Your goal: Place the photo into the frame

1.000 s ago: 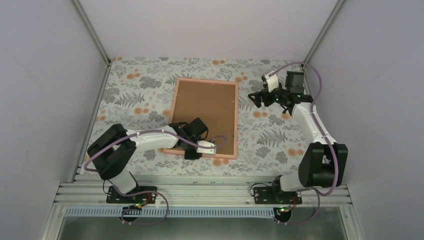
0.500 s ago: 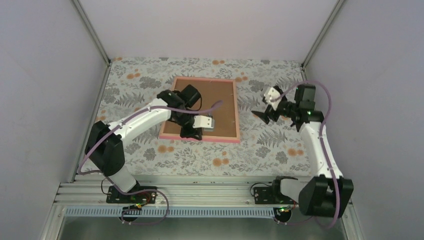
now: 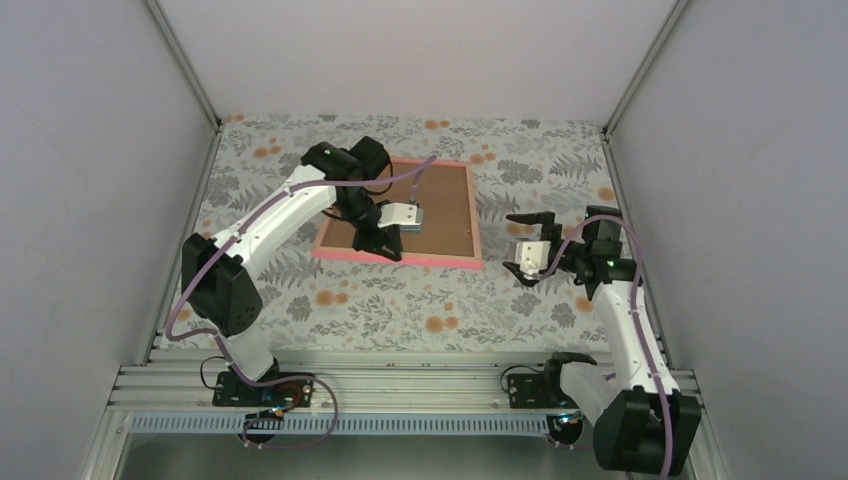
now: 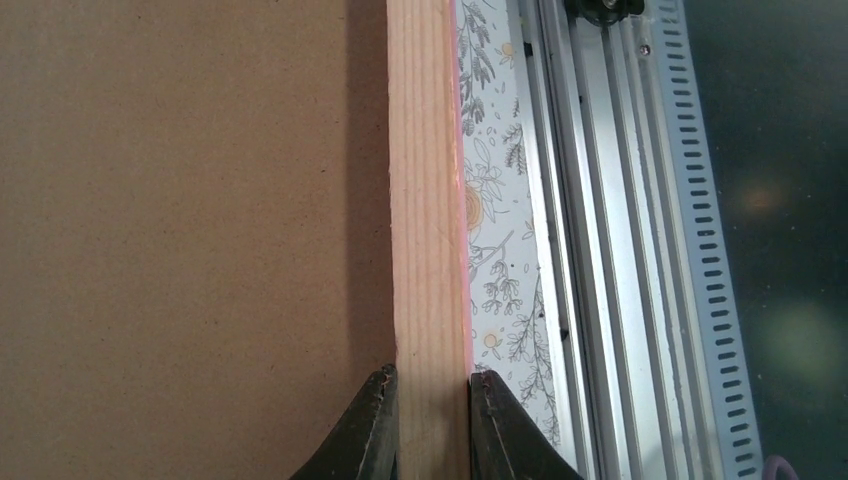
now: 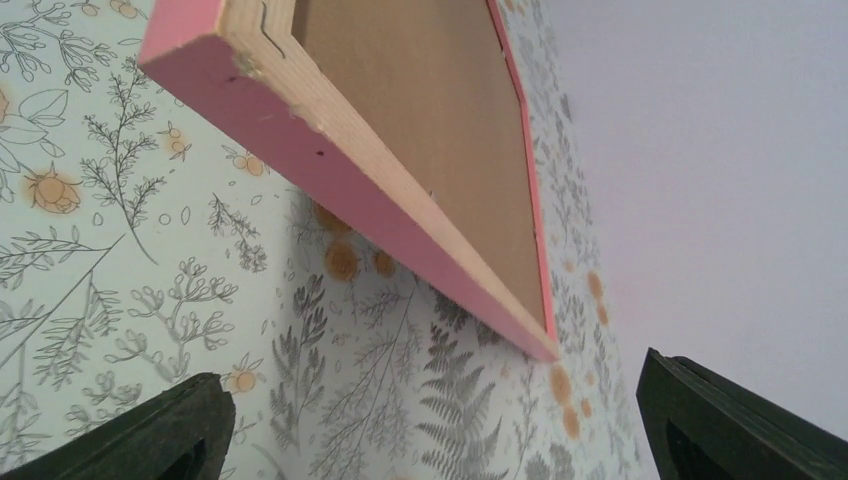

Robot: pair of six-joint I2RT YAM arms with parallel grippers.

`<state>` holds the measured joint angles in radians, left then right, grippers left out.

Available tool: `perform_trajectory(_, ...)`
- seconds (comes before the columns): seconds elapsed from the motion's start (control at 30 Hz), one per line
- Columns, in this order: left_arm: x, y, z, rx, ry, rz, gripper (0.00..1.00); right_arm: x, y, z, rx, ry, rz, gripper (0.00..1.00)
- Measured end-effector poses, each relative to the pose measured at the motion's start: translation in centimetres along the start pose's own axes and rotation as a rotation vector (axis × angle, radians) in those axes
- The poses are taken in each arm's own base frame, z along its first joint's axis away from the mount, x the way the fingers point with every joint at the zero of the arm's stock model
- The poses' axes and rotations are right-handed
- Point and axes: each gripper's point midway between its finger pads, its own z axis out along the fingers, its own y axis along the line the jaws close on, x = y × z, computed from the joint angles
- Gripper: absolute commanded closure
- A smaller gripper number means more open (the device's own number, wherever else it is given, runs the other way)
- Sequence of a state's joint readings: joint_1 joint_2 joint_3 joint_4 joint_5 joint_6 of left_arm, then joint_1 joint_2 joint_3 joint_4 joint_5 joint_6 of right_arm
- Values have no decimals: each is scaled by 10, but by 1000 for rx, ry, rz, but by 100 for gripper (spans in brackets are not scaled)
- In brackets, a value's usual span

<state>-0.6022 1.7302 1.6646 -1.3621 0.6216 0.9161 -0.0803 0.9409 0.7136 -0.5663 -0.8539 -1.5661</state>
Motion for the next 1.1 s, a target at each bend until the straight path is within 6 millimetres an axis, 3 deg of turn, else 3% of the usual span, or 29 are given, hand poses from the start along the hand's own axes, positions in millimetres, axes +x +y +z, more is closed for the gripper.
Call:
perform_trajectory(0.13, -1, -2, -2, 7, 1, -3, 98, -5, -1, 11, -10, -79, -89, 0)
perform_trajectory(0.3, -9, 0, -6, 5, -18, -3, 98, -29, 0, 30, 1, -197, -194, 1)
perform_trajectory(0.4, -11, 0, -7, 8, -23, -8, 98, -39, 9, 39, -6, -249, -224, 8)
perform_trajectory(0.5, -13, 1, -8, 8, -29, -13, 98, -44, 13, 50, -11, -281, -225, 25)
perform_trajectory(0.73, -25, 3, -16, -10, -57, -18, 98, -59, -3, 55, 39, -329, -237, 66)
perform_trajectory(0.83, -31, 7, -21, -23, -68, -27, 94, -61, -5, 54, 43, -333, -225, 90)
perform_trajectory(0.87, -33, 9, -23, -27, -72, -32, 88, -62, -5, 54, 47, -333, -238, 95)
perform_trajectory(0.93, -38, 11, -30, -34, -82, -46, 68, -65, -15, 50, 80, -324, -277, 97)
perform_trajectory(1.0, -44, 18, -38, -68, -76, -50, 36, -65, -19, 49, 71, -314, -238, 97)
perform_trajectory(1.07, -63, 40, -54, -169, -94, -16, 4, -67, -23, 47, 66, -310, -225, 97)
perform_trajectory(1.1, -74, 54, -65, -237, -109, -1, 0, -70, -26, 45, 63, -312, -210, 97)
